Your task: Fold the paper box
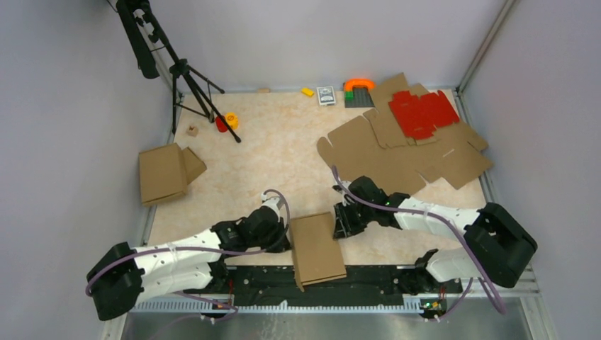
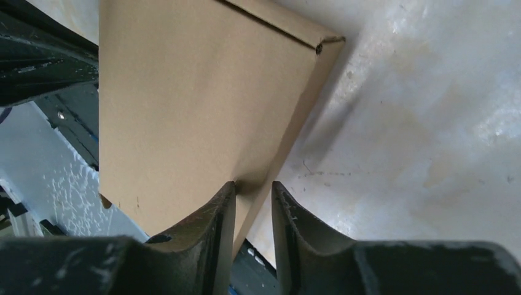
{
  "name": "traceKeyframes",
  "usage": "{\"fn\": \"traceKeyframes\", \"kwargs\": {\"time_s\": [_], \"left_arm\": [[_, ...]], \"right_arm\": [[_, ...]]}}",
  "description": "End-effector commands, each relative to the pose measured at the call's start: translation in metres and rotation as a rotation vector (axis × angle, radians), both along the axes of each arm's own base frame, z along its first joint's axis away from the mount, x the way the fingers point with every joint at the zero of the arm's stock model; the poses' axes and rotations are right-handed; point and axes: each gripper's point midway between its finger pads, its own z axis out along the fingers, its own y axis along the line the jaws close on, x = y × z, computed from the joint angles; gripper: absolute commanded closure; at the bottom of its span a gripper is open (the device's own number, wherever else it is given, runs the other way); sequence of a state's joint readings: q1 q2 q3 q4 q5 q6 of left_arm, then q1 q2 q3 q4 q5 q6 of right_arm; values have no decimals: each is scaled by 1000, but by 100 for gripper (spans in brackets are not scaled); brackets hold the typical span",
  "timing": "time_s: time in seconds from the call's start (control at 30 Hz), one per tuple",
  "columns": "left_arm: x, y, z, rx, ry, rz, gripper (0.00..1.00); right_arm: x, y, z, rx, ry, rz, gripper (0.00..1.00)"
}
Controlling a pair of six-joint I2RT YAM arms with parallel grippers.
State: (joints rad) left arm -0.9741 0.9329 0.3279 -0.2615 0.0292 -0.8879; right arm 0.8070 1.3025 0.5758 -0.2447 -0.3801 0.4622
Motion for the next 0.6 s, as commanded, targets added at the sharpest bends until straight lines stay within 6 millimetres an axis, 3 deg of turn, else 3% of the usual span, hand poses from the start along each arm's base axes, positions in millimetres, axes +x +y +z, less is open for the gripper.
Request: {"fn": "traceKeyframes", "kwargs": {"time_s": [0.0,0.17,0.27,0.43,0.57], "left_arm": [[24,-13,18,-64,-79,23,88],[47,-9,18,-21,-115,40,88],[64,8,6,27,-92,98,89],[96,20,13,-1,-128,149,90],[103,21,25,3,-139,143,90]], "right_arm": [[19,27,16,76,-47,1,76],[44,36,6,61,-53,-23,88],[63,42,2,89,-58,-62,93],[107,53,3,83,-116,-113,91],[123,61,10,67,-154,-100,86]]}}
